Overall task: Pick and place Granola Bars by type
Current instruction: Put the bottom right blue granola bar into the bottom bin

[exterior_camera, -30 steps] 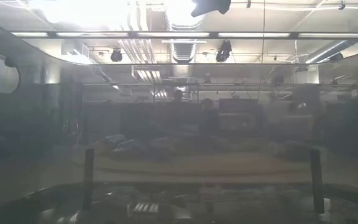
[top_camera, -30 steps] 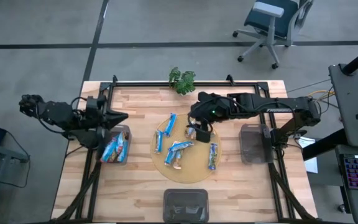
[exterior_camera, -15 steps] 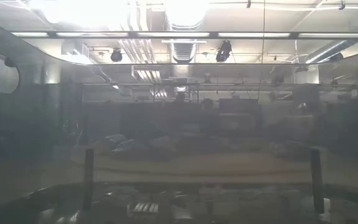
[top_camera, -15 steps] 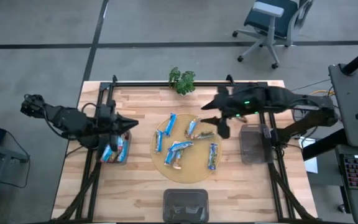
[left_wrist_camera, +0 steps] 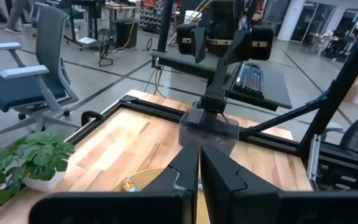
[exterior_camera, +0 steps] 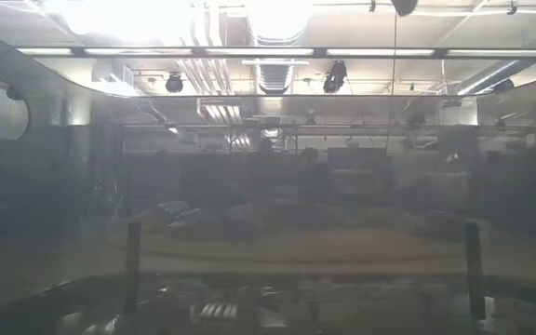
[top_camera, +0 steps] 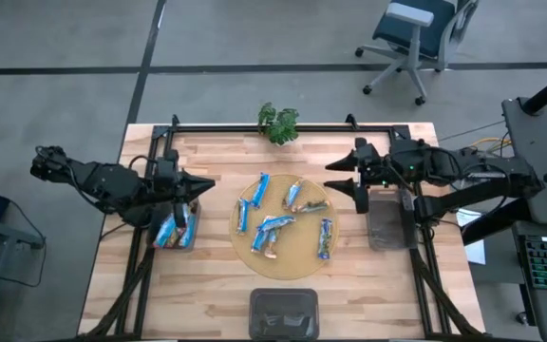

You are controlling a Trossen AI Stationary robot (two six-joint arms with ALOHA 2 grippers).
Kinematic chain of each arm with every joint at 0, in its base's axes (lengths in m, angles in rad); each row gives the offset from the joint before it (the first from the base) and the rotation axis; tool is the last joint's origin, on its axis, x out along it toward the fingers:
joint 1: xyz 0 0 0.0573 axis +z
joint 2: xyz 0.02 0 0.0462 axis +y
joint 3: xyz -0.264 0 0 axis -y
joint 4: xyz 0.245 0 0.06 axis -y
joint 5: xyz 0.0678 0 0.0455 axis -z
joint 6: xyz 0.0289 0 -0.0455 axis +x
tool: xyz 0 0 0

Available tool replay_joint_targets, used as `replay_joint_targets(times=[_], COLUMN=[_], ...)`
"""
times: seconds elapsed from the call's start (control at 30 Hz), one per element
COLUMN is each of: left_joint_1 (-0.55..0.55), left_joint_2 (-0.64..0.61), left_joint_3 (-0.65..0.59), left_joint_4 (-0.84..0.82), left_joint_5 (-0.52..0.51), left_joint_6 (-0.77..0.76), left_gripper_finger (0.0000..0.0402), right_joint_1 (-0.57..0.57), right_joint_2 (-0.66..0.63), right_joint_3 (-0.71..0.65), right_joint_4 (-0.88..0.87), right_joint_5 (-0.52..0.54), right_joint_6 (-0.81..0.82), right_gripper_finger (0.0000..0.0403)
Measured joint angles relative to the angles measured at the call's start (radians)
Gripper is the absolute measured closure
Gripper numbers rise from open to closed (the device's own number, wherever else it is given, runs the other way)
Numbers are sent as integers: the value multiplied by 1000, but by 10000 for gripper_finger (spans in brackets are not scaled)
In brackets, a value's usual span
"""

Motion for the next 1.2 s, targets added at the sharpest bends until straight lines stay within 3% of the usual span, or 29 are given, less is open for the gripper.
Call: replay_joint_targets(times=[0.33, 0.87, 1.2], left_joint_1=[28, 67, 73], left_joint_2=[19, 23, 25], left_joint_3=[-2, -3, -4], left_joint_4=[2, 0, -1], left_joint_5=[0, -20, -24], left_joint_6=[3, 8, 7], left_gripper_finger=[402, 402, 401], right_joint_1=[0, 0, 0], right_joint_2=[-81, -167, -163], right_joint_3=[-116, -120, -35], right_joint_4=[39, -65, -268], right_joint_5=[-13, -116, -173], right_joint_6=[7, -90, -178], right_gripper_finger=[205, 388, 394])
